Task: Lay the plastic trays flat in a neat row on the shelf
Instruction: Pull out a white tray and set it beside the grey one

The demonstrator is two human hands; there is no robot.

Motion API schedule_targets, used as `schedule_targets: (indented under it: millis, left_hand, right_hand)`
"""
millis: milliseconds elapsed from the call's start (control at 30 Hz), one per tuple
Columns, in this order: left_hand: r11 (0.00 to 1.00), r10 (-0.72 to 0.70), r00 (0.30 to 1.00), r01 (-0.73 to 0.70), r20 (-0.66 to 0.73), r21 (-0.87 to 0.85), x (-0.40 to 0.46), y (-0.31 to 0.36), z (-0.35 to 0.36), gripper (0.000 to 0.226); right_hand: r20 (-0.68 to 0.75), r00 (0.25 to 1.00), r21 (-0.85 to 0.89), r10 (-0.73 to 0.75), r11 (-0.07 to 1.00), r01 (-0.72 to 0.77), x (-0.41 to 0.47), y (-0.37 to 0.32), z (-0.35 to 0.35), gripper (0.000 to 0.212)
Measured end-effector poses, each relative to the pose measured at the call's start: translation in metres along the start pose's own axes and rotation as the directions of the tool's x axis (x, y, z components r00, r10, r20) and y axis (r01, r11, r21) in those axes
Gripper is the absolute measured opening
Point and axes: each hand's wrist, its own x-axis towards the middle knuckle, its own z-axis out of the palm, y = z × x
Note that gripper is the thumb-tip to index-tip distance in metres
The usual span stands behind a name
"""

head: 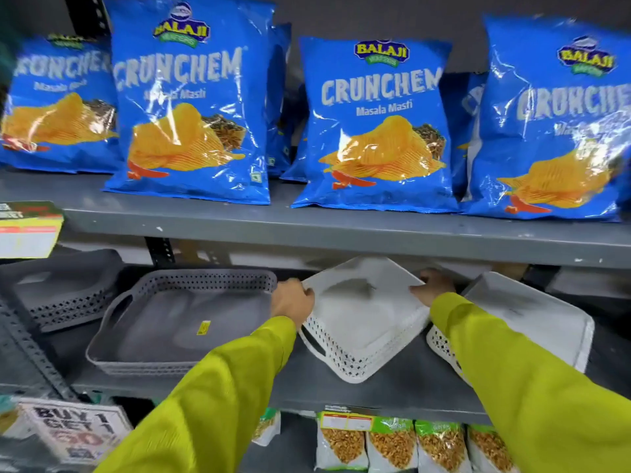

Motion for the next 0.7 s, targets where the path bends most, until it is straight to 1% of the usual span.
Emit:
schedule_targets:
  millis: [33,100,167,200,233,267,333,400,433,467,500,533,567,600,633,700]
  left_hand:
    - [0.998,-0.052,0.998,0.050,0.048,0.030,0.000,0.001,0.008,0.042]
    - [0.990,-0.136,0.978,0.129,0.160,0.052,-0.002,-0.004,0.019,0.054]
    - [0.979,-0.203,0.945,0.196,0.256,0.053,-0.006,-0.005,0.028,0.059]
    - [0.973,-0.227,0.928,0.225,0.296,0.039,-0.008,-0.002,0.032,0.058]
    - [0.965,-0.252,0.905,0.260,0.343,0.023,-0.010,0.001,0.035,0.058]
    - [0.947,-0.281,0.877,0.320,0.391,-0.037,-0.011,0.003,0.039,0.060]
    - [0.870,-0.319,0.821,0.452,0.473,-0.198,-0.014,0.008,0.044,0.062]
    - [0.783,-0.312,0.789,0.529,0.529,-0.328,-0.012,0.005,0.049,0.058]
    - [0.737,-0.291,0.781,0.551,0.553,-0.391,-0.010,0.003,0.050,0.052]
    - [0.701,-0.270,0.783,0.559,0.560,-0.444,-0.009,0.000,0.051,0.045]
    - [0.658,-0.263,0.786,0.571,0.560,-0.492,-0.009,-0.001,0.050,0.037]
    - [0.612,-0.267,0.785,0.586,0.558,-0.531,-0.010,-0.001,0.048,0.029]
    - [0.571,-0.270,0.785,0.597,0.558,-0.563,-0.011,-0.001,0.046,0.023]
    - [0.540,-0.264,0.786,0.600,0.559,-0.590,-0.012,0.000,0.044,0.021]
    - [0.518,-0.251,0.791,0.597,0.558,-0.612,-0.011,0.000,0.043,0.022]
    - [0.516,-0.235,0.807,0.575,0.541,-0.634,-0.010,0.000,0.038,0.034]
  right_hand:
    - [0.030,1.000,-0.041,0.005,0.999,-0.004,0.006,0.008,-0.004,0.046]
    - [0.108,0.993,-0.127,0.043,0.991,-0.029,0.008,0.014,-0.007,0.062]
    - [0.176,0.982,-0.179,0.073,0.983,-0.041,0.011,0.018,-0.006,0.075]
    - [0.211,0.974,-0.199,0.085,0.979,-0.042,0.014,0.021,-0.005,0.074]
    - [0.237,0.967,-0.215,0.095,0.976,-0.043,0.016,0.022,-0.004,0.069]
    - [0.257,0.962,-0.233,0.095,0.972,-0.034,0.016,0.020,-0.003,0.062]
    - [0.291,0.952,-0.264,0.096,0.964,-0.017,0.021,0.021,-0.003,0.051]
    - [0.308,0.943,-0.278,0.123,0.960,-0.035,0.025,0.023,-0.007,0.050]
    - [0.315,0.939,-0.259,0.139,0.964,-0.056,0.028,0.026,-0.009,0.049]
    - [0.317,0.936,-0.240,0.155,0.968,-0.079,0.030,0.028,-0.011,0.043]
    - [0.309,0.936,-0.196,0.167,0.975,-0.109,0.033,0.031,-0.011,0.033]
    - [0.294,0.940,-0.134,0.175,0.981,-0.141,0.035,0.033,-0.010,0.023]
    - [0.266,0.947,-0.058,0.182,0.983,-0.173,0.036,0.032,-0.009,0.019]
    - [0.244,0.952,0.007,0.185,0.981,-0.193,0.036,0.031,-0.008,0.019]
    - [0.224,0.958,0.072,0.179,0.977,-0.199,0.039,0.032,-0.006,0.028]
    - [0.178,0.969,0.188,0.172,0.961,-0.205,0.055,0.041,0.004,0.058]
